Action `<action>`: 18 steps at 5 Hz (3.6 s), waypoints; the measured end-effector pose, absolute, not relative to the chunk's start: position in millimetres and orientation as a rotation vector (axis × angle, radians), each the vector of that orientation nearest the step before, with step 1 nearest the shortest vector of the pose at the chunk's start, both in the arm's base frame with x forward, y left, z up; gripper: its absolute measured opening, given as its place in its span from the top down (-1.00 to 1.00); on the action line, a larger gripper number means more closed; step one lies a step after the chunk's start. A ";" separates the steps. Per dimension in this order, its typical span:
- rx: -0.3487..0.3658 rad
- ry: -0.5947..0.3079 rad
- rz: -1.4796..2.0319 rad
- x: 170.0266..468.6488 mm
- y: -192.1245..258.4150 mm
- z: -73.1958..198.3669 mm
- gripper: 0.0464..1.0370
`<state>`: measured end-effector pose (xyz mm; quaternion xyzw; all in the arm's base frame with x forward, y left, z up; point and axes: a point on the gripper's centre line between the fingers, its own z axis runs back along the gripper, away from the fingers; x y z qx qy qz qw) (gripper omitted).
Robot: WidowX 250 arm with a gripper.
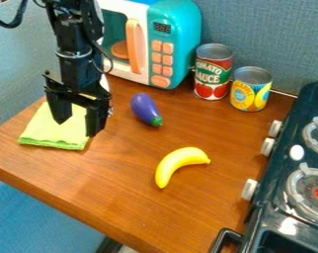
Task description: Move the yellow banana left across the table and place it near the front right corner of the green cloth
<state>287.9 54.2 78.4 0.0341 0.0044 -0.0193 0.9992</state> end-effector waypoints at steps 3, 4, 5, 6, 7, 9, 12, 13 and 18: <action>0.025 -0.035 -0.174 295.0 22.1 93.7 -0.93; 0.030 -0.068 -0.290 303.4 -5.9 100.4 -0.93; 0.031 -0.090 -0.379 313.4 -29.7 97.7 -0.93; 0.015 -0.090 -0.443 317.9 -46.9 90.0 -0.93; 0.048 -0.051 -0.465 319.9 -61.7 76.9 -0.93; 0.082 0.026 -0.507 327.5 -74.1 52.8 -0.93; 0.061 0.119 -0.534 327.1 -76.7 19.0 -0.79; 0.059 0.111 -0.533 328.2 -77.3 18.8 -0.24; 0.069 0.039 -0.405 266.7 -12.7 55.6 0.02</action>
